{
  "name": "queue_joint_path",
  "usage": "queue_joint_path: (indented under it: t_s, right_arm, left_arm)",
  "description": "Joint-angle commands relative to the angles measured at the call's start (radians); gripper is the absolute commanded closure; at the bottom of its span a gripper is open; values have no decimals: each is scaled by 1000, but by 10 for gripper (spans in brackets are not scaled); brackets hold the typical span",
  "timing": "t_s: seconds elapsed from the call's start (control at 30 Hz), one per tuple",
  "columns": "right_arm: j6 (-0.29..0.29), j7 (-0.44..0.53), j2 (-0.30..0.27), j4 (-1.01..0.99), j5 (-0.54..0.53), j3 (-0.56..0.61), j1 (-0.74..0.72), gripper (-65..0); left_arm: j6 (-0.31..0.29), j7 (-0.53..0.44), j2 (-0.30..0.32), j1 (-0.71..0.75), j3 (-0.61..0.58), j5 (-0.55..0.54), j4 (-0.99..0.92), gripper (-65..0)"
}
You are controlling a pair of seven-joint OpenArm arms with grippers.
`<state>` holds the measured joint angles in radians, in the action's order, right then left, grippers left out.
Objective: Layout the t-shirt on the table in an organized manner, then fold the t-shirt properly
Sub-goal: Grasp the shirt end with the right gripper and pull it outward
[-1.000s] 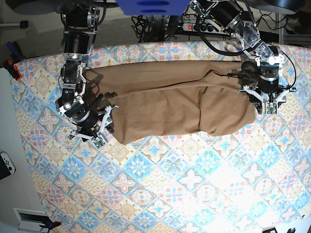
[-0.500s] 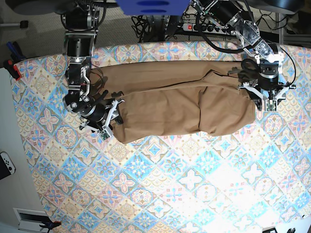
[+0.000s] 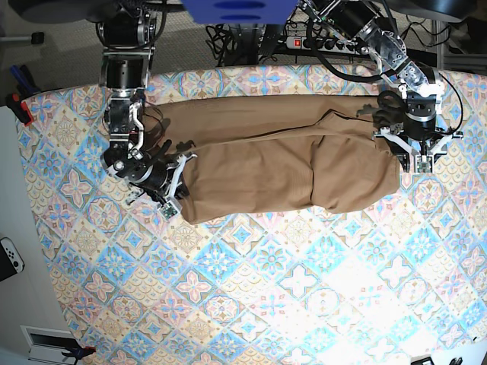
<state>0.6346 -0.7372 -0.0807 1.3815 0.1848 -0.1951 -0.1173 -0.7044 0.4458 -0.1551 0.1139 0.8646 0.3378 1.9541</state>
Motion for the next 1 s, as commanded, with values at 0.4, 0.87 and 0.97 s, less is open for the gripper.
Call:
queue_joint_path:
  t_s: [0.4, 0.87, 0.97]
  right_arm:
    - [-9, 44, 91, 333, 322, -1, 135, 0]
    - [-9, 351, 157, 298, 526, 46, 334, 0]
    - [-9, 367, 186, 298, 597, 41, 334, 0]
  left_arm:
    - [6, -25, -2, -9, -3, -12, 15, -249]
    - [6, -25, -2, -7, -2, -12, 15, -249]
    - [6, -25, -2, -7, -2, -12, 15, -249]
